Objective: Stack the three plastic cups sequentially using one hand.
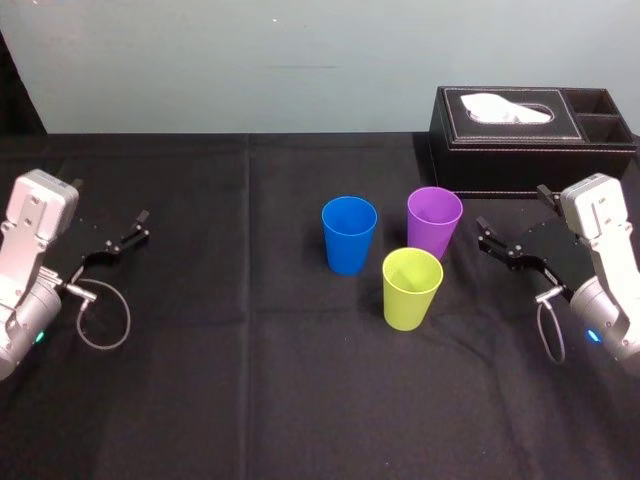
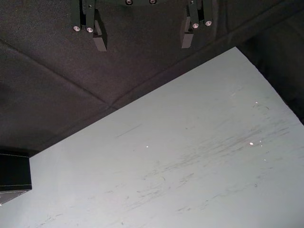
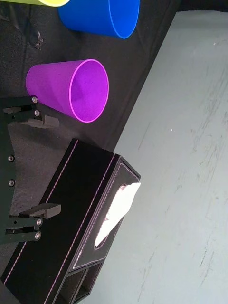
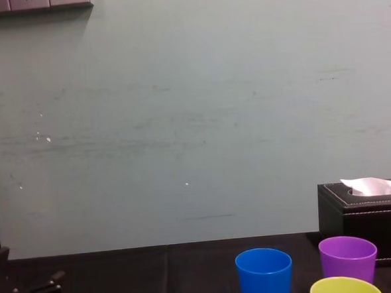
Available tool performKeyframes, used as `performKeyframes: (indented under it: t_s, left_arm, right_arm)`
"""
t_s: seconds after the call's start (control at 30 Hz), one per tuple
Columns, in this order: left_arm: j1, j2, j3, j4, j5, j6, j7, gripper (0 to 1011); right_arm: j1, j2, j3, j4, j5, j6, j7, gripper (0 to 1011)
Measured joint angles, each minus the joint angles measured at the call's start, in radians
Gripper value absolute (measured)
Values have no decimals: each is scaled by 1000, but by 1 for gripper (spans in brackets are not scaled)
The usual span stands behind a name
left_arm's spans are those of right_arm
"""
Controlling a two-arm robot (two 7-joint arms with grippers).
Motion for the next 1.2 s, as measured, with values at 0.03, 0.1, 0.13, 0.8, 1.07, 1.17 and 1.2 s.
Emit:
performKeyframes:
  t_s: [0.03, 0.1, 0.13, 0.8, 1.07, 1.17, 1.2]
  left_arm:
    - [0, 0, 0, 0, 0, 0, 0, 1011]
    - [0, 0, 0, 0, 0, 0, 0, 1011]
    - [0, 0, 0, 0, 0, 0, 0, 1011]
    - [0, 0, 0, 0, 0, 0, 0, 1012]
    - [0, 0, 0, 0, 0, 0, 0, 1011]
    - [0, 0, 0, 0, 0, 0, 0, 1011]
    - [0, 0, 0, 0, 0, 0, 0, 1011]
  right_arm:
    - [0, 0, 0, 0, 0, 0, 0, 1000]
    - [0, 0, 0, 0, 0, 0, 0, 1000]
    - [0, 0, 0, 0, 0, 0, 0, 1000]
    - [0, 0, 0, 0, 0, 0, 0, 1000]
    - [0, 0, 0, 0, 0, 0, 0, 1000]
    - [0, 0, 0, 0, 0, 0, 0, 1000]
    - [0, 0, 0, 0, 0, 0, 0, 1000]
